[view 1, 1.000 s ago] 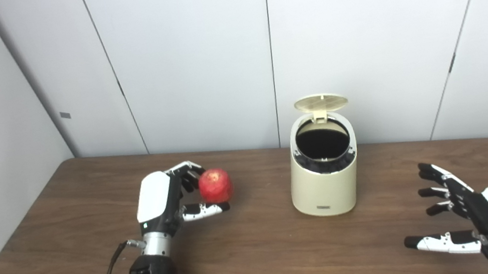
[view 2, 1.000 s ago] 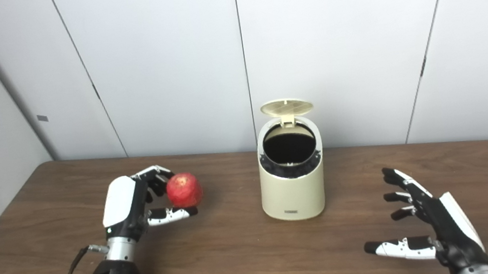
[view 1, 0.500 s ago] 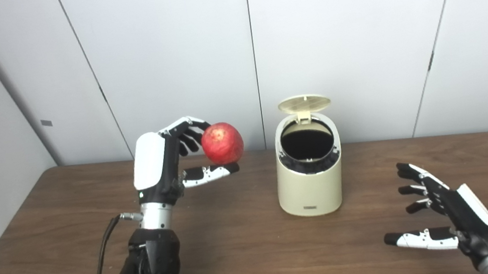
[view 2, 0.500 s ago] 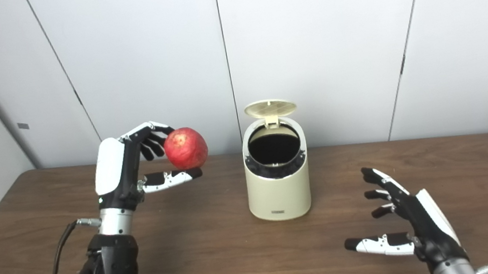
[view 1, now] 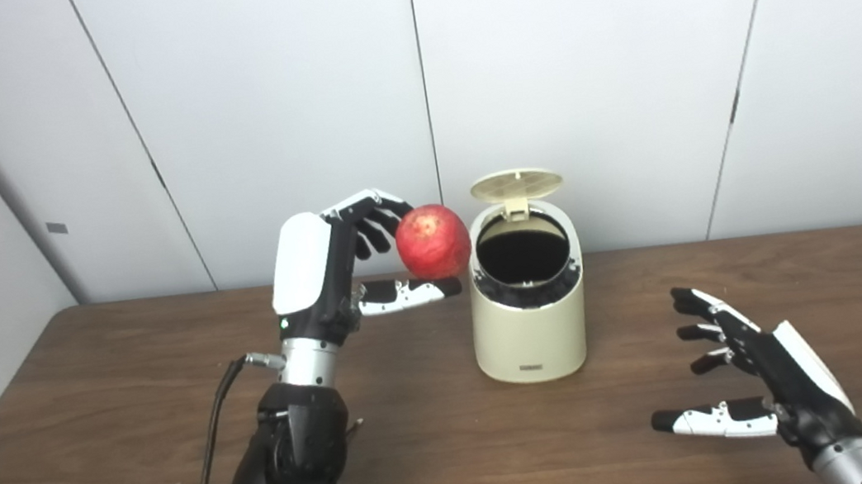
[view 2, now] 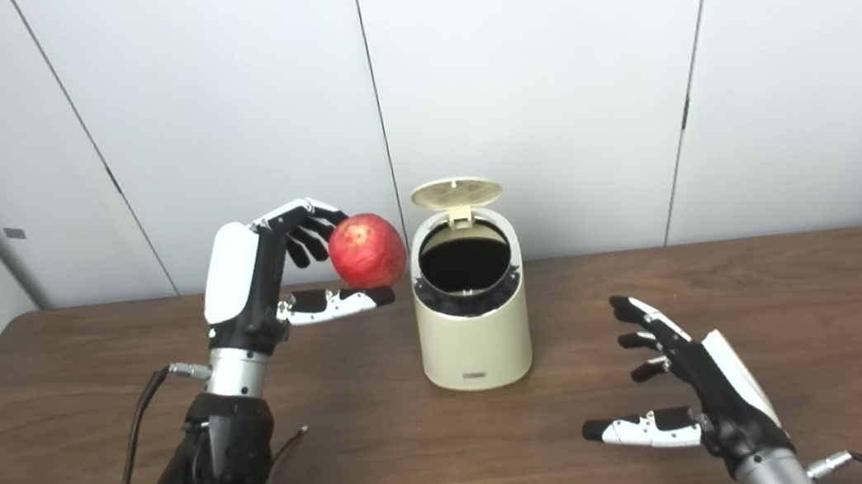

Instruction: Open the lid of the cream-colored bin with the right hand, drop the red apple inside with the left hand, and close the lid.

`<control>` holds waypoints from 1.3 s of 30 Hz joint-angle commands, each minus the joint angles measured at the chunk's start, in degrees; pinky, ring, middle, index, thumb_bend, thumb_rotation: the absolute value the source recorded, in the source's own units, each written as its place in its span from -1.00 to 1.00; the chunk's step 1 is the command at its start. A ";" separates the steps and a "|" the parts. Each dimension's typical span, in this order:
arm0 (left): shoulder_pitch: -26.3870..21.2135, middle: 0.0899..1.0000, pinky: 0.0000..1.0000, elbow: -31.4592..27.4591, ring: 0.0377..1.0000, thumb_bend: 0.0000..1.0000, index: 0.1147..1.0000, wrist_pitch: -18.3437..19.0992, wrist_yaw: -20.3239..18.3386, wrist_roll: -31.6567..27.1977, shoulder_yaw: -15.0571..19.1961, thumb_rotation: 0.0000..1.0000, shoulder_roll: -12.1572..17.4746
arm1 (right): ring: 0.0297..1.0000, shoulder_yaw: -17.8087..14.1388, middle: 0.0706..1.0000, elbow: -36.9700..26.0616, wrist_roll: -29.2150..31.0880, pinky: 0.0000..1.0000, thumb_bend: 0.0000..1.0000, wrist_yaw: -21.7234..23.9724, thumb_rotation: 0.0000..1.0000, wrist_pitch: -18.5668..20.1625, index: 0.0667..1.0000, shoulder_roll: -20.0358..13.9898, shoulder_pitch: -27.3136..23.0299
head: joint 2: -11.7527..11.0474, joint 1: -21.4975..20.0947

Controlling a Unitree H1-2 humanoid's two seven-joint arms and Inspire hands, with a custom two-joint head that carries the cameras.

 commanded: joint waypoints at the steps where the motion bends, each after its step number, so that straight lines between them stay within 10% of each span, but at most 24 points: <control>1: -3.38 -0.13 -0.39 -0.45 -0.26 0.05 -0.18 -1.65 0.47 0.70 -0.37 -1.00 0.22 | 0.61 -0.14 0.76 -1.97 -0.28 0.23 0.42 -1.31 -0.59 -1.28 0.76 0.10 -1.58 | -0.01 -0.08; 39: -10.86 -0.20 -0.44 15.41 -0.29 0.05 -0.12 -2.31 8.05 4.10 -4.05 -1.00 -7.52 | 0.54 1.03 0.73 -5.09 -2.55 0.19 0.39 -1.01 -0.59 0.63 0.77 1.93 -0.43 | 0.56 -2.13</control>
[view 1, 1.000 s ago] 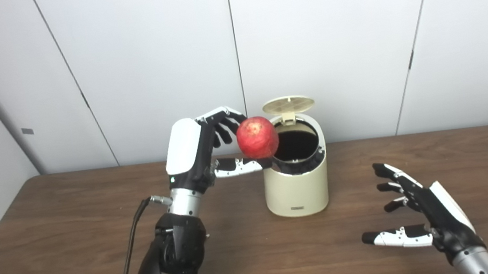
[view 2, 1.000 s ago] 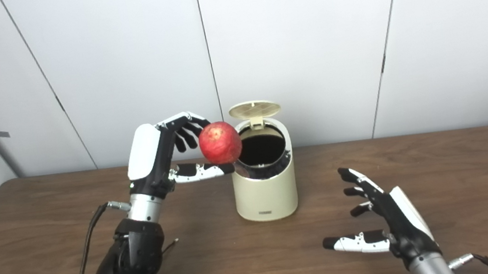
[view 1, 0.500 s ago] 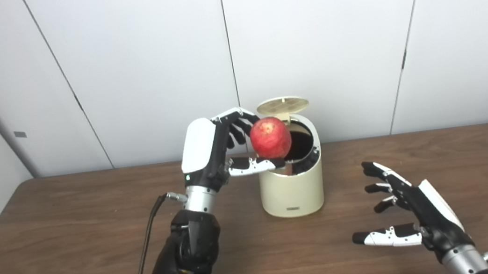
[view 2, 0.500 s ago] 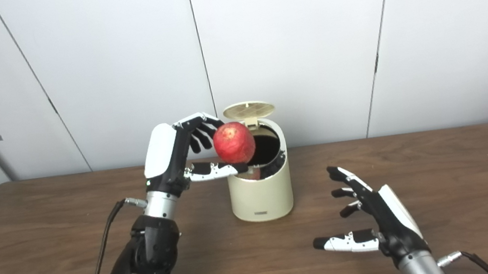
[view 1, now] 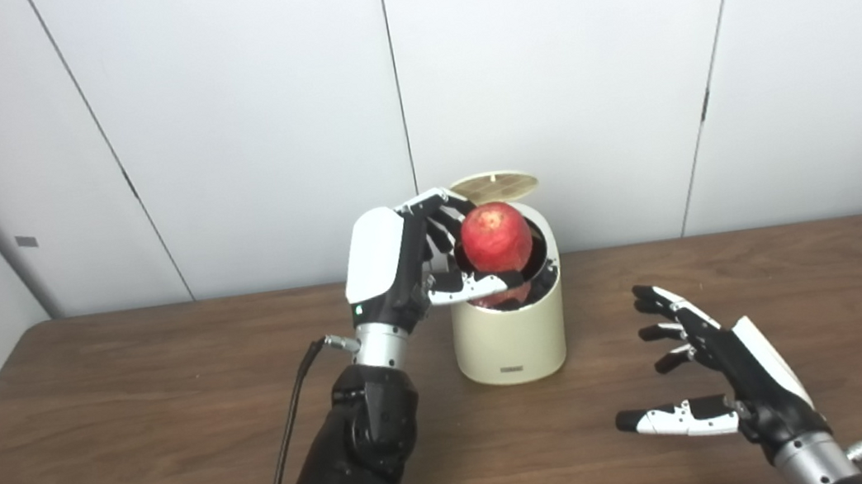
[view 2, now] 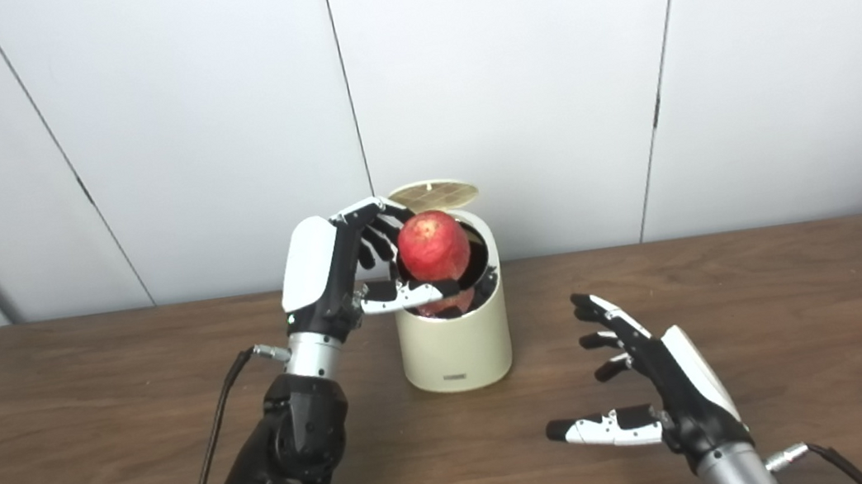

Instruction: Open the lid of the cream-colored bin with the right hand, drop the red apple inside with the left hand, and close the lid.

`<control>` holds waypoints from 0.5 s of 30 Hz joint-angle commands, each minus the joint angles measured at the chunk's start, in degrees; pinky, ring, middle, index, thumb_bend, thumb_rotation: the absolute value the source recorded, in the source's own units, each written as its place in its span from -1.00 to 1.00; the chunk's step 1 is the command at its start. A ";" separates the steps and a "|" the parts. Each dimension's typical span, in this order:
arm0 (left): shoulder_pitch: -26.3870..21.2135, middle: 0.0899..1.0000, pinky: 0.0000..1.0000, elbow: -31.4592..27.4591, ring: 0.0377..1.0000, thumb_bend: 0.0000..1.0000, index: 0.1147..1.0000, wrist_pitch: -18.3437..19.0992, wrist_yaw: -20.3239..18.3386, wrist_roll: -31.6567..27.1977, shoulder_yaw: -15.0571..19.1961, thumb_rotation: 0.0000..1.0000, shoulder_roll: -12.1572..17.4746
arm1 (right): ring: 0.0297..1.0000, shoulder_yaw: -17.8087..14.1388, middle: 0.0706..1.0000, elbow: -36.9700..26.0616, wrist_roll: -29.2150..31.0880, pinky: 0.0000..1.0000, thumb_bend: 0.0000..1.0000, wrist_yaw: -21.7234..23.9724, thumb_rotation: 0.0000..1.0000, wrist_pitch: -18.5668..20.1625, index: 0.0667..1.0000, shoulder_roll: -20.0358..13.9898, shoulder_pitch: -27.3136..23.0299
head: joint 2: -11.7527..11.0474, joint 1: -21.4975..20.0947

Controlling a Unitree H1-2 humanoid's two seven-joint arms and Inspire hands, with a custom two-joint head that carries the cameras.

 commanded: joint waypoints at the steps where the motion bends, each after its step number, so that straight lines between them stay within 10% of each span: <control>1: -3.81 -0.20 -0.44 -0.12 -0.29 0.05 -0.12 -0.28 2.47 1.48 -0.46 -1.00 0.15 | 0.55 -0.14 0.73 -2.24 -0.30 0.20 0.39 -1.06 -0.59 -0.62 0.76 0.12 -0.89 | 0.12 -0.02; 11: -3.83 -0.17 -0.22 0.59 -0.05 0.04 -0.08 5.29 4.83 7.89 -3.04 -1.00 1.34 | 0.56 -0.33 0.73 -2.90 0.21 0.22 0.40 -0.87 -0.60 -0.33 0.76 -0.04 -0.33 | 0.46 0.26; 15: -3.65 0.07 -0.19 0.03 -0.03 0.72 0.22 5.59 4.61 7.97 -3.42 -0.72 1.81 | 0.55 -0.19 0.72 -2.86 -0.04 0.22 0.40 -1.06 -0.58 -0.72 0.76 -0.06 -0.28 | 0.48 0.42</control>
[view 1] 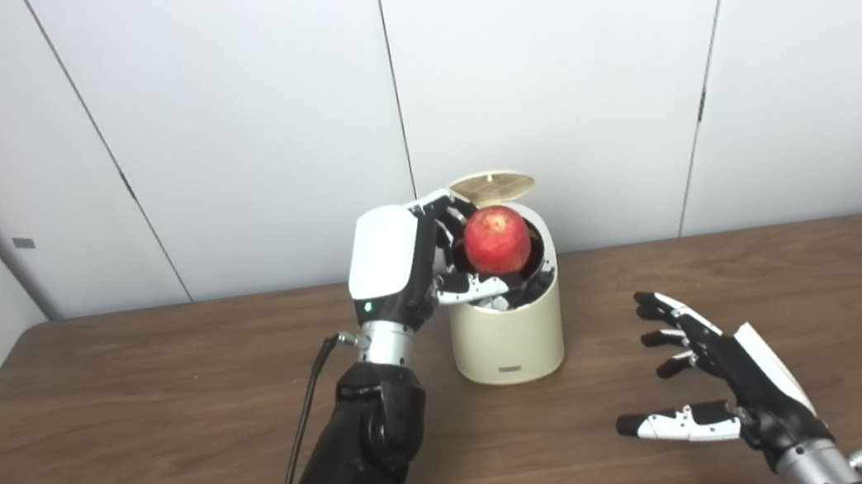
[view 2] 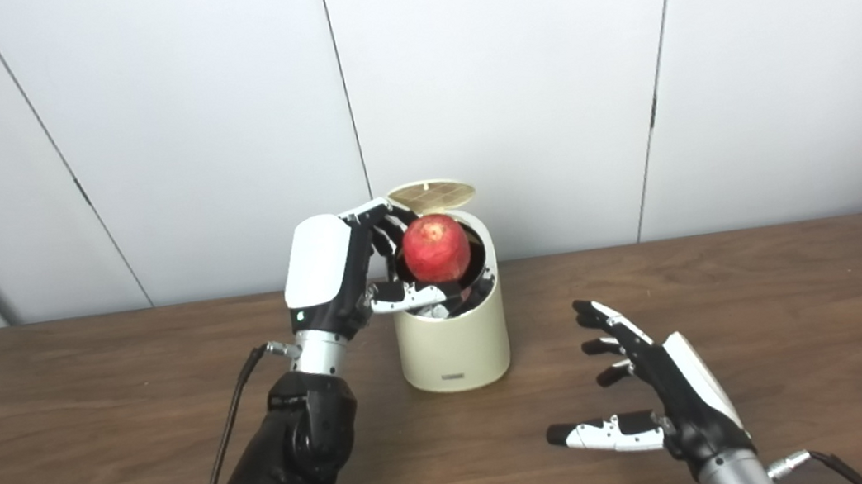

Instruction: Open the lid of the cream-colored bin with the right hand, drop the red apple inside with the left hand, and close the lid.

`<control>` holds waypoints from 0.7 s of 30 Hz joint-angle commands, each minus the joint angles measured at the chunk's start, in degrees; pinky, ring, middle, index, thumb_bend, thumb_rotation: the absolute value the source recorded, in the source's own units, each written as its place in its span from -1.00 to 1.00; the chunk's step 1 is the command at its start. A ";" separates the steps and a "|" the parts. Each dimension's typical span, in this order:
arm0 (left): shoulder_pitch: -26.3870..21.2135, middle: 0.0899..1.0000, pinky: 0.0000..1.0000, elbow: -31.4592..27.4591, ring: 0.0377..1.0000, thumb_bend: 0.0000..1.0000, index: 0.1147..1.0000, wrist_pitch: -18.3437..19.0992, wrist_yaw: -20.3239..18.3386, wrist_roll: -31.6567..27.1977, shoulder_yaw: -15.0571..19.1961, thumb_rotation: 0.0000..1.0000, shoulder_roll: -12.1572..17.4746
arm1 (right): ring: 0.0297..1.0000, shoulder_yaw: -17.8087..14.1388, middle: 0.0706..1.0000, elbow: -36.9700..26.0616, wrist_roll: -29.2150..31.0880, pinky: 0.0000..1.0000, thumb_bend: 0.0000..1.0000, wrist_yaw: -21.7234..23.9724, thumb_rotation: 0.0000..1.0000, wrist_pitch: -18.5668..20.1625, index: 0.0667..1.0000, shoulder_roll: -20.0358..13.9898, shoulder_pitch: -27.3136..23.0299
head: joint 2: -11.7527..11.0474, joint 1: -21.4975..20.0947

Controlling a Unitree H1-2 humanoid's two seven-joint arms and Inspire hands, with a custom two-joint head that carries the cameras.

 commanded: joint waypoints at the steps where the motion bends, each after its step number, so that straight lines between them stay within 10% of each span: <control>1: -2.48 0.07 -0.20 -1.81 -0.03 0.74 0.23 0.82 0.34 0.48 0.08 -0.70 1.09 | 0.55 -0.11 0.72 -2.41 -0.14 0.23 0.40 -1.05 -0.59 -1.48 0.76 -0.13 -1.25 | 0.08 0.12; 21: -0.31 0.06 -0.18 -6.01 -0.04 0.77 0.21 -0.65 -2.21 -2.59 -0.36 -0.44 2.96 | 0.55 -0.08 0.73 -1.33 0.54 0.20 0.35 -1.03 -0.64 -2.31 0.76 -0.27 -1.64 | 0.46 0.88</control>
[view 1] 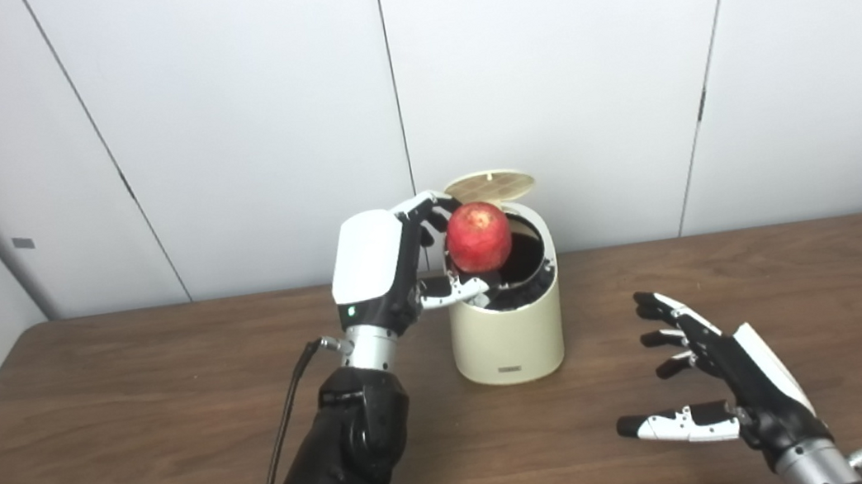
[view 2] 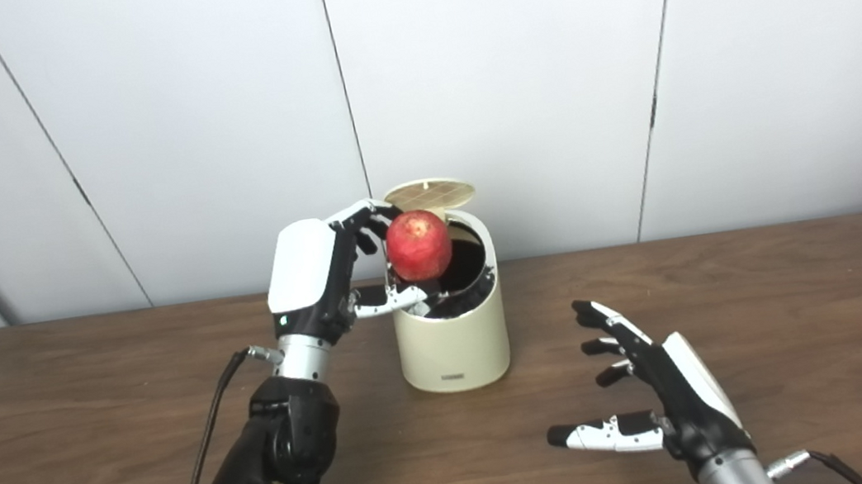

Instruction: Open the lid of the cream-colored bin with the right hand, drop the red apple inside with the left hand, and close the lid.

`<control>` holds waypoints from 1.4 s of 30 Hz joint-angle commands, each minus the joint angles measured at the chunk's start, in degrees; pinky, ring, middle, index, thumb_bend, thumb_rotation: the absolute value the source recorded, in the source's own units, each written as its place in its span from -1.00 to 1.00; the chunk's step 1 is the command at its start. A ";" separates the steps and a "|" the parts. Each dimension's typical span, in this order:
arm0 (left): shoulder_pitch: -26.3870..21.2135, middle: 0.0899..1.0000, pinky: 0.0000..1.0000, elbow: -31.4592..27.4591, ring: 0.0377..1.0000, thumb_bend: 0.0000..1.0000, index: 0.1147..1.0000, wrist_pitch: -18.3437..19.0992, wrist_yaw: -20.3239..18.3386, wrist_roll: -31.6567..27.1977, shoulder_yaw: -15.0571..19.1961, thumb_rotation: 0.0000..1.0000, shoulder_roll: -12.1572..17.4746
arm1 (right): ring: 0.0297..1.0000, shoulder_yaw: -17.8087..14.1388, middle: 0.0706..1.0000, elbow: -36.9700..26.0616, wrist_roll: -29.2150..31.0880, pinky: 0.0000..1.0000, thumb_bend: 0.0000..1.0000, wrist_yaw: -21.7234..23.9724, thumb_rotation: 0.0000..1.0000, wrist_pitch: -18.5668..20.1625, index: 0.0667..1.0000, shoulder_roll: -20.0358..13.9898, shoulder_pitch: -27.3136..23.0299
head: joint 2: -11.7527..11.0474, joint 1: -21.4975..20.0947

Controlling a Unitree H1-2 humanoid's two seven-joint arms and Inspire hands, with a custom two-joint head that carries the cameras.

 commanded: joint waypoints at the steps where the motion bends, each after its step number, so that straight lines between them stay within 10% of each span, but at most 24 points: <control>1: -1.97 0.06 -0.19 -2.44 -0.04 0.76 0.21 -1.48 0.29 -0.31 0.15 -0.43 0.65 | 0.55 -0.13 0.74 -1.39 0.42 0.20 0.35 -1.00 -0.65 -2.18 0.76 -0.20 -1.65 | 0.03 0.00; 26: -1.57 0.07 -0.17 -4.28 -0.04 0.91 0.23 -2.40 -0.50 -1.59 0.59 -0.22 0.71 | 0.54 0.32 0.73 -0.92 1.05 0.17 0.33 -1.08 -0.68 -2.40 0.76 -0.10 -1.97 | 0.32 0.28; 31: -0.68 0.09 -0.20 -4.74 -0.04 0.65 0.24 -3.58 -0.09 -3.54 1.46 -0.16 0.61 | 0.55 0.34 0.73 -1.04 1.07 0.19 0.33 -1.15 -0.70 -2.32 0.75 0.02 -1.71 | 0.18 0.40; 42: 5.24 0.12 -0.20 -14.16 0.03 0.19 0.17 -8.53 -8.99 -31.00 12.02 -0.67 -0.21 | 0.55 -0.10 0.75 0.49 1.16 0.17 0.32 -1.78 -0.69 -3.73 0.75 -0.23 -1.51 | 0.11 1.19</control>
